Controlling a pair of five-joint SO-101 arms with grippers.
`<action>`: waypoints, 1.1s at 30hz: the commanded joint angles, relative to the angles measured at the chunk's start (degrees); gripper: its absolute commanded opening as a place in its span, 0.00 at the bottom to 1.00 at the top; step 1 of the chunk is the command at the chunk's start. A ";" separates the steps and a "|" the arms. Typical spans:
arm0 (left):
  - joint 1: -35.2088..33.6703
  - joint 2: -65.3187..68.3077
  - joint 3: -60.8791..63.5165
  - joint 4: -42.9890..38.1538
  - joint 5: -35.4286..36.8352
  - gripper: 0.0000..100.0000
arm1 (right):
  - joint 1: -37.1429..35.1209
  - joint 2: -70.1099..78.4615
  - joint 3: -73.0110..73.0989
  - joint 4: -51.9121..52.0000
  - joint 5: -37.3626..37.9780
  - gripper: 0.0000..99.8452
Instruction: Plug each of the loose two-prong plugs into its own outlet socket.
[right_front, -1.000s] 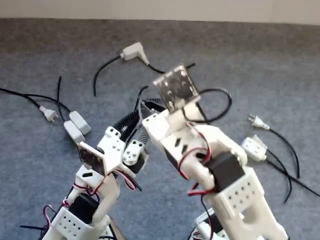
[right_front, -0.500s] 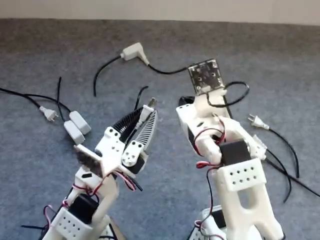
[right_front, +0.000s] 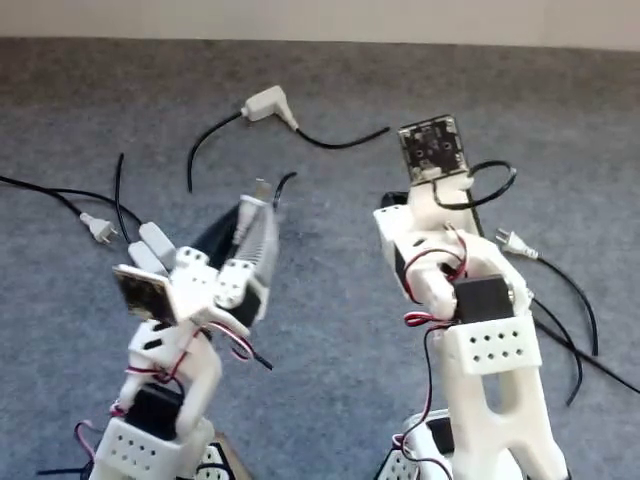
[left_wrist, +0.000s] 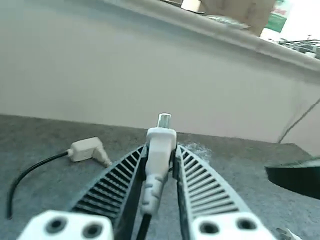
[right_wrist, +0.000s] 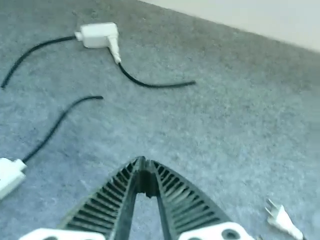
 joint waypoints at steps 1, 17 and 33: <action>-5.67 2.15 -10.68 14.42 1.67 0.01 | 2.51 -1.19 1.63 0.57 0.35 0.01; -10.07 66.95 -61.49 49.58 -2.90 0.01 | 3.74 -1.19 21.49 1.80 -9.41 0.01; -9.80 86.46 -87.87 78.77 -31.47 0.01 | 3.56 -1.19 35.47 -13.41 -10.11 0.01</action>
